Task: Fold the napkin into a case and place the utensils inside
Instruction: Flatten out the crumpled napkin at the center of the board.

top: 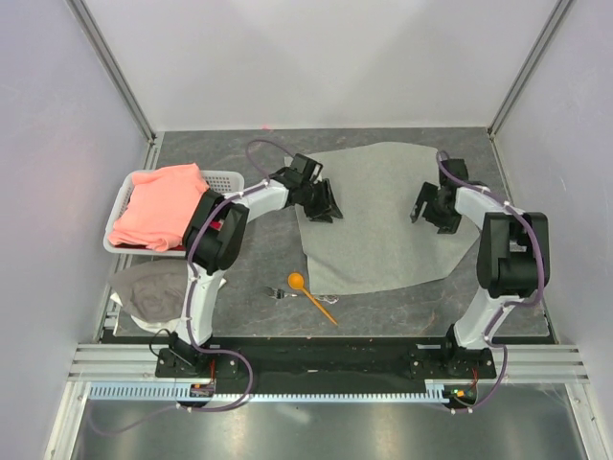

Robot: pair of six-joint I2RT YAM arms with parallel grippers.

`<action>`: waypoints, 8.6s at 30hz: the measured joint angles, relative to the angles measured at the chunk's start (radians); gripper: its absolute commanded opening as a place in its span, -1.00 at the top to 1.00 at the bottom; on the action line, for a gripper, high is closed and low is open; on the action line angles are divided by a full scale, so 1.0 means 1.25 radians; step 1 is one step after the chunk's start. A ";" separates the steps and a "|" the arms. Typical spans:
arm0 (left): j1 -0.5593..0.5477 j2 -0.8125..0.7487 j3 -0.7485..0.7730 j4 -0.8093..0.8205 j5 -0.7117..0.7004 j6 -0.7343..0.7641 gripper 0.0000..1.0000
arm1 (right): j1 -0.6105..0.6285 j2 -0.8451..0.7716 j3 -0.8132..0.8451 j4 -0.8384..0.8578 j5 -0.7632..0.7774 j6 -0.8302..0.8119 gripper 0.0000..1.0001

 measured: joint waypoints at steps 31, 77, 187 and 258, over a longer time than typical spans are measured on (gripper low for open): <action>-0.025 -0.156 0.021 -0.100 -0.121 0.041 0.11 | 0.003 -0.270 -0.260 0.048 0.022 0.070 -0.83; -0.126 -0.322 -0.277 0.048 -0.081 0.015 0.34 | 0.148 0.064 0.066 0.084 0.033 0.078 -0.36; -0.121 -0.403 -0.397 0.171 0.058 -0.030 0.38 | 0.114 0.076 0.145 0.157 -0.145 -0.041 0.12; -0.031 -0.290 -0.238 0.076 -0.024 -0.031 0.32 | -0.122 0.585 0.846 0.121 0.015 0.041 -0.96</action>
